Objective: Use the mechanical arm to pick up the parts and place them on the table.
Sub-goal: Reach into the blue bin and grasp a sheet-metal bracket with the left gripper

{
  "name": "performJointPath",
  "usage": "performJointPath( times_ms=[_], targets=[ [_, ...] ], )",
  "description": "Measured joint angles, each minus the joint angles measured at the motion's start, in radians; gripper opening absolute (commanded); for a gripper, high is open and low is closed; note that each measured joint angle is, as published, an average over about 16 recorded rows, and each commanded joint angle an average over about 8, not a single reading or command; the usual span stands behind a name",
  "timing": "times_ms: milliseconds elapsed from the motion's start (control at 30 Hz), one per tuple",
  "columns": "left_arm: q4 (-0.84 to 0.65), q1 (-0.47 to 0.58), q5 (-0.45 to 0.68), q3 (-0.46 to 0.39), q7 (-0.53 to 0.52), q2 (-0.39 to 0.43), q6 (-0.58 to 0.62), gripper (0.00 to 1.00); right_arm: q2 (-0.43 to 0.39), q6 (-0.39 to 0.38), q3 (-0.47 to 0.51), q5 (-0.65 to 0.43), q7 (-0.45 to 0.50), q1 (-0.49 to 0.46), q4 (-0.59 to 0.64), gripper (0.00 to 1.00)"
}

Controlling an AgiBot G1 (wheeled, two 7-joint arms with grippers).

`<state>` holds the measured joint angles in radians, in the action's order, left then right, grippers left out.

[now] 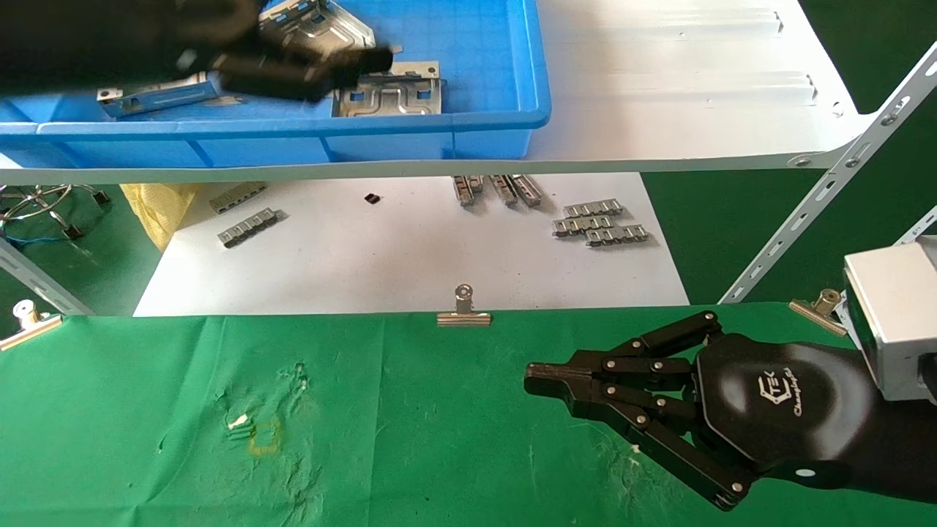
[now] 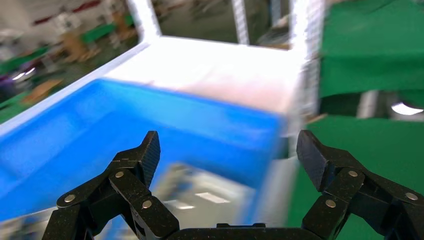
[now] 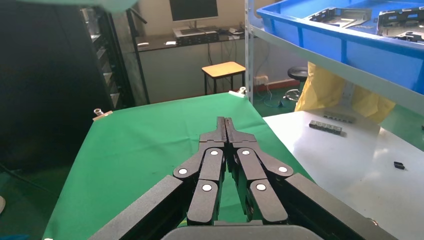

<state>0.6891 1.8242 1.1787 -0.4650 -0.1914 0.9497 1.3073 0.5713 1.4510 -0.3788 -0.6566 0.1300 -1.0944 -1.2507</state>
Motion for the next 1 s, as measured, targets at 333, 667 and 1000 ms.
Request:
performJointPath(
  times_ms=[333,667,1000],
  targets=[
    [-0.42,0.215,0.209,-0.087,0.091,0.198,-0.287,0.99,0.0,0.0,0.0,0.0,0.0,0.0,0.0,0.0],
    [-0.61,0.275,0.271,-0.118,0.105,0.265,-0.414,0.0,0.0,0.0,0.0,0.0,0.0,0.0,0.0,0.0],
    [-0.671,0.29,0.283,-0.125,0.094,0.27,-0.425,0.0,0.0,0.0,0.0,0.0,0.0,0.0,0.0,0.0]
  ],
)
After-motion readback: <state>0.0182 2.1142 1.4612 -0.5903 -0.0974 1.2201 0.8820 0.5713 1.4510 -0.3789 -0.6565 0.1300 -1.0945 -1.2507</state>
